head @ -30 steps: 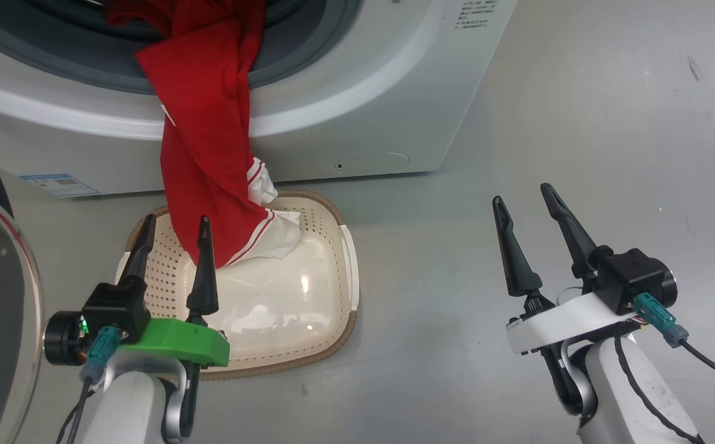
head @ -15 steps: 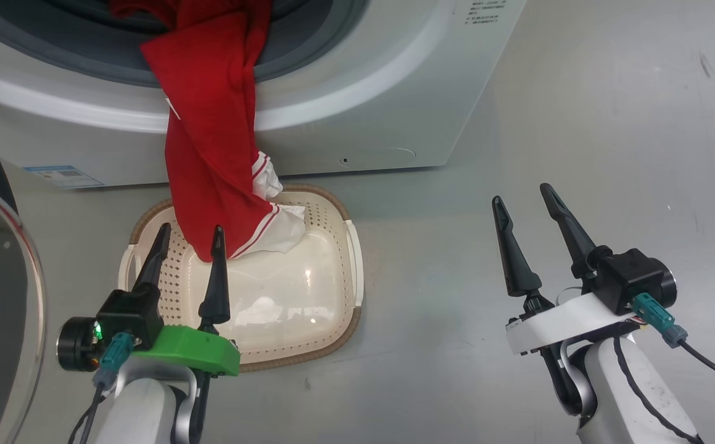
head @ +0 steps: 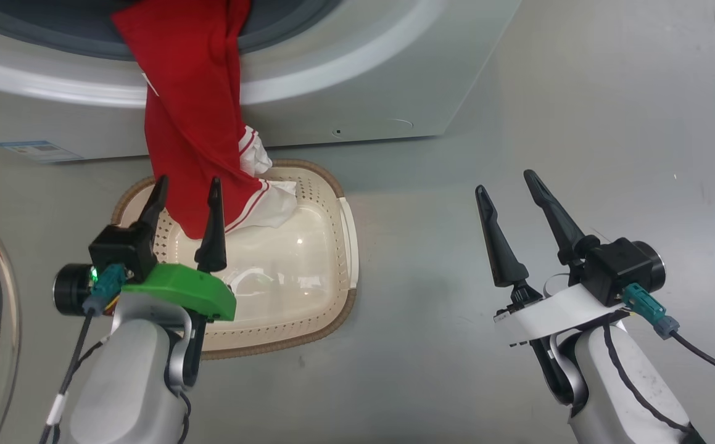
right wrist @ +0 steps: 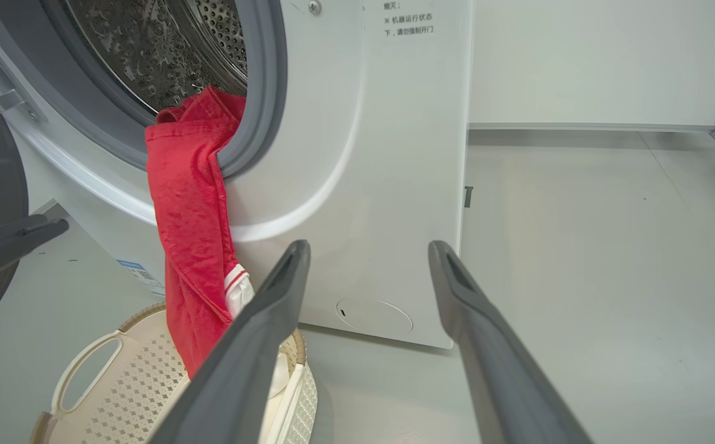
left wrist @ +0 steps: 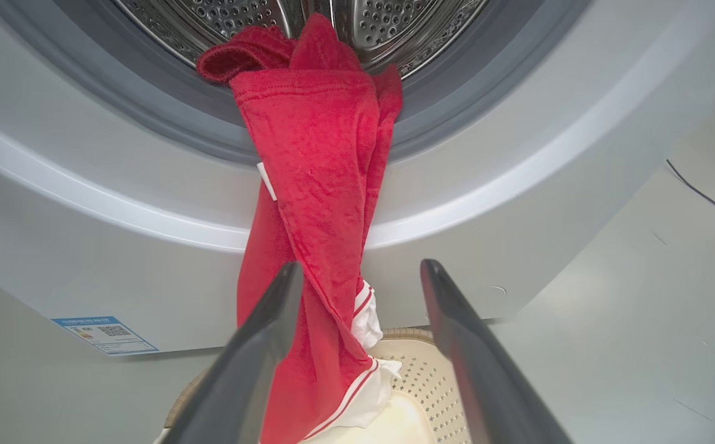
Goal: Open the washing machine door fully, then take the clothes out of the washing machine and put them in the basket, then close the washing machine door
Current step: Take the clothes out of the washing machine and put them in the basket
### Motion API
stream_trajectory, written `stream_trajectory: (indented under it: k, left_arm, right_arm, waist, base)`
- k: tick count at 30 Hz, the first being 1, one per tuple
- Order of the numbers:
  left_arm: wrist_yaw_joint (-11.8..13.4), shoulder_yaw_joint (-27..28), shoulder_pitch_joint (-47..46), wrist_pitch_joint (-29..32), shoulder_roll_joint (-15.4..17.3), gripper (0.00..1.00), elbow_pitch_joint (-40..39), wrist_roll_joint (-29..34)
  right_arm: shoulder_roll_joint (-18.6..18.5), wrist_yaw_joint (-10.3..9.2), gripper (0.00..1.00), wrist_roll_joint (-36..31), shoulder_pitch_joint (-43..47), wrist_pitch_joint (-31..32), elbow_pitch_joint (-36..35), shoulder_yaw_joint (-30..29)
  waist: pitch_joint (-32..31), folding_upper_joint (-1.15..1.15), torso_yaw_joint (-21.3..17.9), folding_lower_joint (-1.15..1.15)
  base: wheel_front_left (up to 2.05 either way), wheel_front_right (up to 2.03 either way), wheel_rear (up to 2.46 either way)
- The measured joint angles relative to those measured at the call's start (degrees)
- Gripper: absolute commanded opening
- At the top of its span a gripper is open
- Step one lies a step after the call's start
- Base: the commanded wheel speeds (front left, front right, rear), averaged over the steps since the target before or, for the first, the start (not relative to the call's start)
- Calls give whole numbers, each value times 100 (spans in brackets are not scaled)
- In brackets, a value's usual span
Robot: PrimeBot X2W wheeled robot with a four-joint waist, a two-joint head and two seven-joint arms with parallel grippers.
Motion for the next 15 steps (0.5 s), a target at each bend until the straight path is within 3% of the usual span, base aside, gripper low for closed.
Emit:
stream_trajectory:
  k: [8,15]
  left_arm:
    - [-57,193,-847,394,30,100,578,-175]
    - [-56,403,-1447,783,248,100,1042,-257]
  right_arm:
    - [-4,18,100,79,-282,0,-58,177]
    - [-8,-7,100,220,-380,0,-76,235]
  waist:
    - [287,0,-222,0]
    - [506,0,-470,0]
  base:
    - [0,0,0]
    - [0,0,0]
